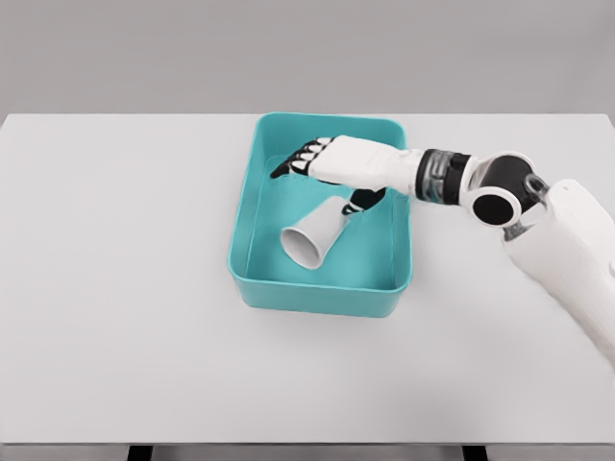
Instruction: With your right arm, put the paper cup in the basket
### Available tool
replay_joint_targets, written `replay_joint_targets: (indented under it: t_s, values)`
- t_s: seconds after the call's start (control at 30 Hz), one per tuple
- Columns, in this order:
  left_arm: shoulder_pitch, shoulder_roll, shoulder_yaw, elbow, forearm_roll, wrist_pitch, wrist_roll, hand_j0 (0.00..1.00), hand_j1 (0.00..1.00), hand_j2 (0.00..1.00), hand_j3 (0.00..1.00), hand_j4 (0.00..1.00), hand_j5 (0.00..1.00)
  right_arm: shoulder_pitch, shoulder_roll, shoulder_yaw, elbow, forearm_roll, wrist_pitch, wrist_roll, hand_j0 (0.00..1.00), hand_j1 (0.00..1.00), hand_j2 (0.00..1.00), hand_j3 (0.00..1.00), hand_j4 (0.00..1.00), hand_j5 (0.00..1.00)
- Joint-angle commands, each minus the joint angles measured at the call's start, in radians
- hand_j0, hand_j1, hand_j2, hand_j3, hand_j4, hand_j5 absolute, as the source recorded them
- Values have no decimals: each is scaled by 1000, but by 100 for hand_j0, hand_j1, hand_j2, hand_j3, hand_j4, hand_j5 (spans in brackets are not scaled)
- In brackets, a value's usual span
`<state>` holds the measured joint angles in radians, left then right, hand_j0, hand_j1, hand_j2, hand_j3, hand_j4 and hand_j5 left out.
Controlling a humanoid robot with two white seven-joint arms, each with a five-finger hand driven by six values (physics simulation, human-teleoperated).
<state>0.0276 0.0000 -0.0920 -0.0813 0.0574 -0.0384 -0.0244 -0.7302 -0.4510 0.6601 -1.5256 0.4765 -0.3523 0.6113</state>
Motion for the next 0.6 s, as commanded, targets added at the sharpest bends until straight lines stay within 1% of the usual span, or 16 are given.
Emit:
replay_joint_targets:
  t_s: [0.0, 0.03, 0.07, 0.1, 0.13, 0.17, 0.2, 0.23, 0.27, 0.33, 0.37, 0.4, 0.47, 0.5, 0.57]
  values:
    - [0, 0, 0, 0, -1, 0, 0, 100, 100, 100, 100, 100, 100, 0, -43, -49, -68, -30, 4, 0, 98, 98, 98, 98, 98, 98]
    - [0, 0, 0, 0, 1, 0, 0, 100, 100, 100, 100, 100, 100, 3, -55, -60, -76, -56, 3, 0, 98, 98, 98, 98, 98, 98]
    - [0, 0, 0, 0, 1, 0, 0, 100, 100, 100, 100, 100, 100, 20, -84, -97, -103, -104, -5, 0, 98, 98, 98, 98, 98, 98]
    - [0, 0, 0, 0, 1, 0, 0, 100, 100, 100, 100, 100, 100, 51, -104, -151, -137, -127, -10, 0, 98, 98, 98, 98, 98, 98]
    - [0, 0, 0, 0, -1, 0, 0, 100, 100, 100, 100, 100, 100, 78, -107, -194, -159, -142, -19, 0, 98, 98, 98, 98, 98, 98]
    - [0, 0, 0, 0, -1, 0, 0, 100, 100, 100, 100, 100, 100, 110, -126, -243, -182, -176, -50, 0, 98, 98, 98, 98, 98, 98]
    - [0, 0, 0, 0, -1, 0, 0, 100, 100, 100, 100, 100, 100, 138, -155, -284, -197, -234, -76, 0, 98, 98, 98, 98, 98, 98]
    - [0, 0, 0, 0, -1, 0, 0, 100, 100, 100, 100, 100, 100, 169, -179, -329, -205, -286, -120, 0, 98, 98, 98, 98, 98, 98]
    - [0, 0, 0, 0, -1, 0, 0, 100, 100, 100, 100, 100, 100, 204, -193, -385, -217, -337, -160, 0, 98, 98, 98, 98, 98, 98]
    - [0, 0, 0, 0, -1, 0, 0, 100, 100, 100, 100, 100, 100, 271, -215, -461, -228, -406, -220, 0, 98, 98, 98, 98, 98, 98]
    - [0, 0, 0, 0, 1, 0, 0, 100, 100, 100, 100, 100, 100, 308, -216, -488, -228, -417, -252, 0, 98, 98, 98, 98, 98, 98]
    - [0, 0, 0, 0, 1, 0, 0, 100, 100, 100, 100, 100, 100, 340, -216, -517, -228, -417, -259, 0, 98, 98, 98, 98, 98, 98]
    - [0, 0, 0, 0, -1, 0, 0, 100, 100, 100, 100, 100, 100, 434, -213, -606, -226, -424, -259, 0, 98, 98, 98, 98, 98, 98]
    - [0, 0, 0, 0, -1, 0, 0, 100, 100, 100, 100, 100, 100, 457, -213, -620, -228, -435, -259, 0, 98, 98, 98, 98, 98, 98]
    - [0, 0, 0, 0, -1, 0, 0, 100, 100, 100, 100, 100, 100, 459, -212, -620, -228, -440, -259, 0, 98, 98, 98, 98, 98, 98]
